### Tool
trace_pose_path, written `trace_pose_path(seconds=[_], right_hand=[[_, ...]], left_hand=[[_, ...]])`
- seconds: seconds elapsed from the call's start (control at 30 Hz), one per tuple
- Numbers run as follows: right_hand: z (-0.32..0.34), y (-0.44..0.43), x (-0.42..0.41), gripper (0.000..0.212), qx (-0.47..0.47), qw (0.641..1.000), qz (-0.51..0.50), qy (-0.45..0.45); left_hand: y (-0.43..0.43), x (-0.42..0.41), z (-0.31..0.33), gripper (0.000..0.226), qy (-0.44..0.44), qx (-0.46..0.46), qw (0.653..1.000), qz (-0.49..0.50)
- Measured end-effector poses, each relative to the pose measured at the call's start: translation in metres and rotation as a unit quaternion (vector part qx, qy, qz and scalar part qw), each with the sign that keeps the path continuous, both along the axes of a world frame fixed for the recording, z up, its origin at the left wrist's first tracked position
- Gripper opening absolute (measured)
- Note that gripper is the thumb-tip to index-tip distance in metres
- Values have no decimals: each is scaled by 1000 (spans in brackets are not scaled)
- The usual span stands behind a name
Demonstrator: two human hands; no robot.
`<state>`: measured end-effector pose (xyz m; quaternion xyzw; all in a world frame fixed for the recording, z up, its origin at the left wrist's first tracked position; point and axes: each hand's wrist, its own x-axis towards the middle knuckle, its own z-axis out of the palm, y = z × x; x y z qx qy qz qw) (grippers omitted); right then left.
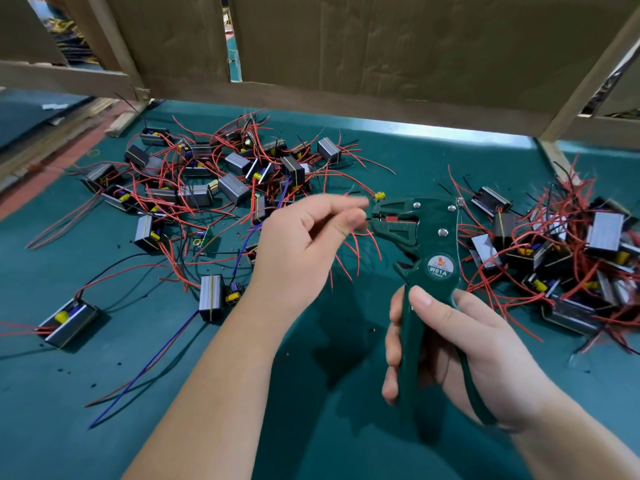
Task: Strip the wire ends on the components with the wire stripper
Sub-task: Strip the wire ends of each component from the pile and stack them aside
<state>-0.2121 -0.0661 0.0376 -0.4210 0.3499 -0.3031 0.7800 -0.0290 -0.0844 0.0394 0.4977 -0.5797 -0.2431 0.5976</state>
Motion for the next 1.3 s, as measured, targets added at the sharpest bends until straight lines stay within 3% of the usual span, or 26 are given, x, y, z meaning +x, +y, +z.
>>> trace_pose_path(seconds=[0.1, 0.2, 0.23, 0.33, 0.4, 0.5, 0.63, 0.77, 1.0, 1.3], right_hand=[[-2, -3, 6, 41, 7, 996, -86, 20], [1, -7, 3, 37, 19, 997, -79, 13], [2, -8, 1, 35, 24, 997, -70, 6], [3, -11, -3, 32, 34, 998, -53, -11], [6, -15, -8, 28, 29, 996, -80, -29], [12, -24, -21, 27, 23, 992, -121, -27], [8, -26, -27, 29, 69, 995, -76, 9], [0, -19, -19, 53, 85, 996, 22, -21], [-1, -14, -14, 51, 50, 984, 118, -124], [2, -15, -16, 50, 43, 982, 147, -113]], left_hand=[[-3, 0, -6, 35, 13, 52, 999, -11], [-8, -3, -16, 16, 12, 121, 993, 1], [-8, -3, -17, 9, 26, 121, 992, 0], [-8, -2, -15, 15, 41, 101, 994, 8], [-8, 1, -15, 18, 24, 95, 995, 16], [-9, 7, -12, 20, 68, 86, 993, 32], [-8, 7, -5, 13, 128, 84, 988, 6], [-4, 6, -2, 11, 155, 97, 982, -43], [-2, 6, -1, 13, 107, 93, 990, -26], [1, 5, 0, 12, 1, 50, 998, -38]])
